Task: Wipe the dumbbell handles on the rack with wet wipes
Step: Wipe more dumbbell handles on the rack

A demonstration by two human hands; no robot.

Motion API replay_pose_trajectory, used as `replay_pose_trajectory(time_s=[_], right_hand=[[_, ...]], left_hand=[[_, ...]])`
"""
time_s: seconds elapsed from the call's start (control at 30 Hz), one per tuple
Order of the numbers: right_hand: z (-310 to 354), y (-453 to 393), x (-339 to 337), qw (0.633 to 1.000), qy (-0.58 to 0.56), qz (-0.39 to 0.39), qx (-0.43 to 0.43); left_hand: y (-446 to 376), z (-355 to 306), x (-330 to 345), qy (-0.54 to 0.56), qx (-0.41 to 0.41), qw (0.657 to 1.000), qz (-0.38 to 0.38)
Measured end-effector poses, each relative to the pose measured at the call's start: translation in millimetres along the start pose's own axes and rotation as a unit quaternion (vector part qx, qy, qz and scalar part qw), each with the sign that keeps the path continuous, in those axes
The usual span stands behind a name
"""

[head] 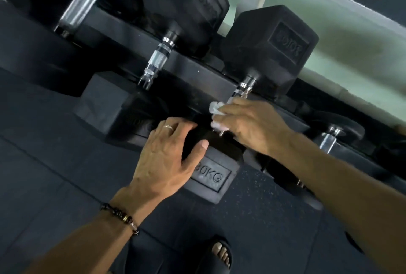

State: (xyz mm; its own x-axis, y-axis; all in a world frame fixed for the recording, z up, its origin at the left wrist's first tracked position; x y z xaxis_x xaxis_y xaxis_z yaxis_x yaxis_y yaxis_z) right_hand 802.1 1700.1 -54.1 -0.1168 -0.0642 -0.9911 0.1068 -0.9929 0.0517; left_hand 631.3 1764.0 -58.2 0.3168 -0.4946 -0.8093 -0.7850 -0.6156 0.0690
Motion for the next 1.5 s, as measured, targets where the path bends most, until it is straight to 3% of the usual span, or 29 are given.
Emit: replay_pose_trajectory(time_s=[0.1, 0.13, 0.23, 0.3, 0.4, 0.53, 0.6, 0.7, 0.73, 0.8, 0.87, 0.93, 1.03, 1.13, 1.2, 1.33, 1.4, 1.43, 1.47, 1.5], right_hand=[[-30.2, -5.0, -20.9, 0.992, 0.036, -0.03, 0.12], [-27.4, -3.8, -18.7, 0.993, 0.02, -0.016, 0.112], [4.0, 1.3, 5.0, 0.994, 0.008, 0.111, -0.02], [-5.5, -1.2, 5.1, 0.996, 0.026, 0.084, -0.036], [-24.7, -3.7, -2.8, 0.999, 0.039, 0.006, 0.035], [4.6, 5.2, 10.8, 0.996, 0.004, 0.061, -0.058], [-11.0, 0.0, 2.4, 0.999, -0.013, 0.04, 0.001], [-38.2, -1.5, -8.8, 0.979, -0.005, -0.043, 0.2], [-30.5, 0.0, -6.0, 0.979, -0.028, -0.054, 0.196], [-1.8, 6.7, 5.1, 0.994, -0.063, -0.049, 0.08], [7.7, 11.1, 8.0, 0.997, 0.064, -0.023, -0.027], [-9.3, 4.8, 1.1, 0.99, 0.139, -0.036, -0.005], [-23.4, 3.2, -2.1, 0.983, 0.118, -0.088, 0.112], [3.5, 12.8, 18.3, 0.996, 0.036, -0.081, -0.022], [-7.3, 11.5, 20.2, 0.993, 0.059, -0.071, -0.068], [-40.2, 5.7, 5.0, 0.976, 0.154, -0.152, 0.036], [-31.8, 7.4, 7.9, 0.985, -0.021, -0.126, 0.116], [-21.0, 3.8, 8.9, 0.992, -0.01, -0.095, 0.083], [-10.3, 7.1, 8.4, 0.994, 0.08, -0.067, 0.007], [-12.2, 7.8, 11.5, 0.997, 0.077, -0.025, -0.011]], left_hand=[[2.3, 2.1, -1.1, -0.009, 0.012, 1.0, -0.002], [2.9, 1.6, -1.7, -0.01, 0.015, 1.0, -0.003], [2.1, 2.1, -2.6, -0.01, 0.025, 1.0, -0.007], [1.9, 3.5, -1.6, -0.011, 0.027, 1.0, -0.002], [0.7, 5.5, 0.1, -0.019, 0.029, 0.999, 0.001], [-0.3, 5.6, 0.9, -0.019, 0.034, 0.999, 0.0], [-0.2, 5.1, 0.7, -0.026, 0.034, 0.999, 0.001], [-1.7, 5.3, 0.5, -0.034, 0.036, 0.999, 0.003], [-2.2, 5.1, -0.1, -0.035, 0.036, 0.999, 0.004], [-3.1, 3.9, -1.6, -0.039, 0.037, 0.999, 0.009], [-3.6, 4.3, -2.3, -0.048, 0.039, 0.998, 0.014], [-3.5, 4.9, -2.4, -0.051, 0.04, 0.998, 0.018], [-3.3, 5.5, -1.5, -0.052, 0.042, 0.998, 0.015], [-4.0, 5.3, -1.7, -0.05, 0.047, 0.998, 0.011], [-4.1, 4.9, -2.1, -0.048, 0.049, 0.998, 0.012], [-4.8, 5.0, -1.3, -0.054, 0.051, 0.997, 0.011], [-4.1, 4.8, -1.0, -0.051, 0.052, 0.997, 0.008], [-3.9, 4.9, -1.0, -0.049, 0.051, 0.997, 0.006], [-4.0, 4.8, -0.8, -0.048, 0.052, 0.997, 0.007], [-4.1, 4.7, -1.0, -0.049, 0.053, 0.997, 0.008]])
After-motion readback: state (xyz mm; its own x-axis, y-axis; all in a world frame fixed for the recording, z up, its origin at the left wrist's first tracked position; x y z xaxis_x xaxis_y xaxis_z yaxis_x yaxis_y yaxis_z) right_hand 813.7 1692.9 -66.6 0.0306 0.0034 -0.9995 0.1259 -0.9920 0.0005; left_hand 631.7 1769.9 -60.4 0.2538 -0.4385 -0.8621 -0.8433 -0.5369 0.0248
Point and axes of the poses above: each hand's wrist, its own y-axis away from the middle knuckle, its own x-axis out of the palm, z = x × y, the point moved 5 cm from there along -y, towards the middle knuckle, and after that the axes turned 3 degrees about z, right-handed, at the moved point
